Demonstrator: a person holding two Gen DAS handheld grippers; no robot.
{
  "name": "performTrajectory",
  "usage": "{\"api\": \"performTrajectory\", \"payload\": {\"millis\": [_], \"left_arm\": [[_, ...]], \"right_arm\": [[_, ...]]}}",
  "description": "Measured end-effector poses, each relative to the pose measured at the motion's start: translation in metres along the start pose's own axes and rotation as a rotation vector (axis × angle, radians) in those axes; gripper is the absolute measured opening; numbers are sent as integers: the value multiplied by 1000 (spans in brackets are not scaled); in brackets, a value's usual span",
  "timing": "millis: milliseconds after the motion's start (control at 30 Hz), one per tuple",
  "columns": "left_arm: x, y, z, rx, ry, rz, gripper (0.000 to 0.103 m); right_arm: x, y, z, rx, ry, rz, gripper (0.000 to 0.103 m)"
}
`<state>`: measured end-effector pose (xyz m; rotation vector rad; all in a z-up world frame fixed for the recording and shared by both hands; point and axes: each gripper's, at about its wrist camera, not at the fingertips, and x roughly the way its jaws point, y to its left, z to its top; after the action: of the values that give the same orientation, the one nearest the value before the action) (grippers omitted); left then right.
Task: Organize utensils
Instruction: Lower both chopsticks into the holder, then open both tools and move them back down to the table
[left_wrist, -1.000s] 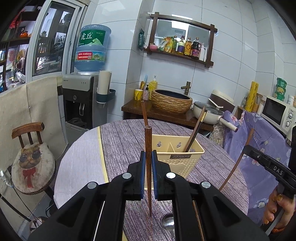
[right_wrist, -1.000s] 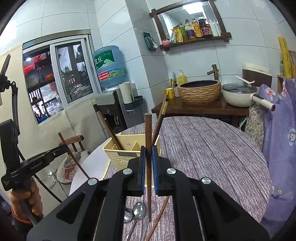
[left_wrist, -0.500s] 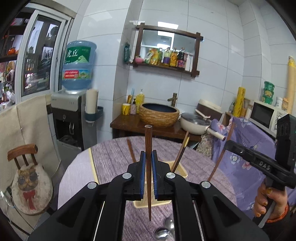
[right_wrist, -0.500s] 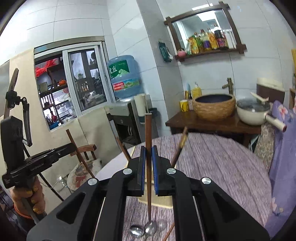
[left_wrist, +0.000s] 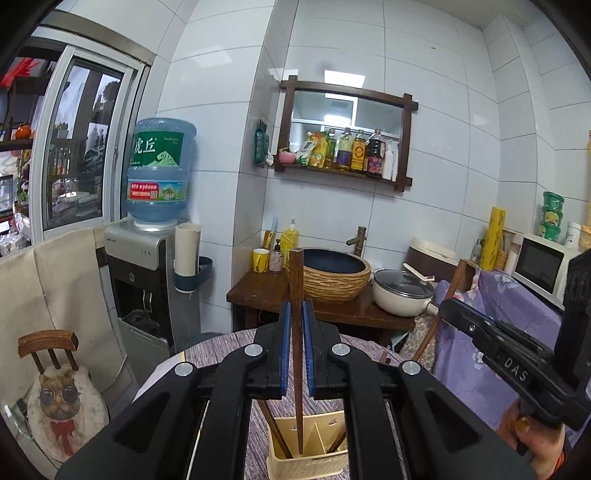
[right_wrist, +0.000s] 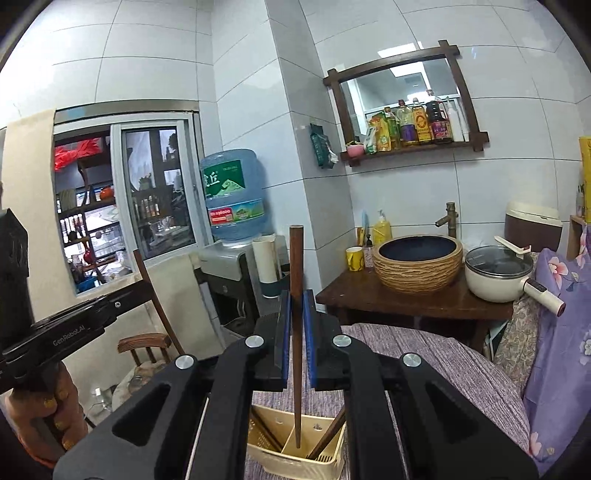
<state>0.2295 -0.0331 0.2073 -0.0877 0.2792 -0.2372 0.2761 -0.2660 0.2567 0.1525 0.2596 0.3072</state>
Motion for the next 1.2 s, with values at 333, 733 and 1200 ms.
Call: {"api": "performTrajectory", "payload": {"millis": [333, 733, 1200], "left_arm": [[46, 13, -61, -48, 113, 39, 7], [67, 20, -97, -74, 216, 45, 7], [50, 18, -110, -82, 197, 15, 58]], "right_arm": [[43, -12, -62, 30, 109, -27, 8], [60, -23, -100, 57, 182, -50, 8], [33, -22, -110, 21, 122, -91, 41]]}}
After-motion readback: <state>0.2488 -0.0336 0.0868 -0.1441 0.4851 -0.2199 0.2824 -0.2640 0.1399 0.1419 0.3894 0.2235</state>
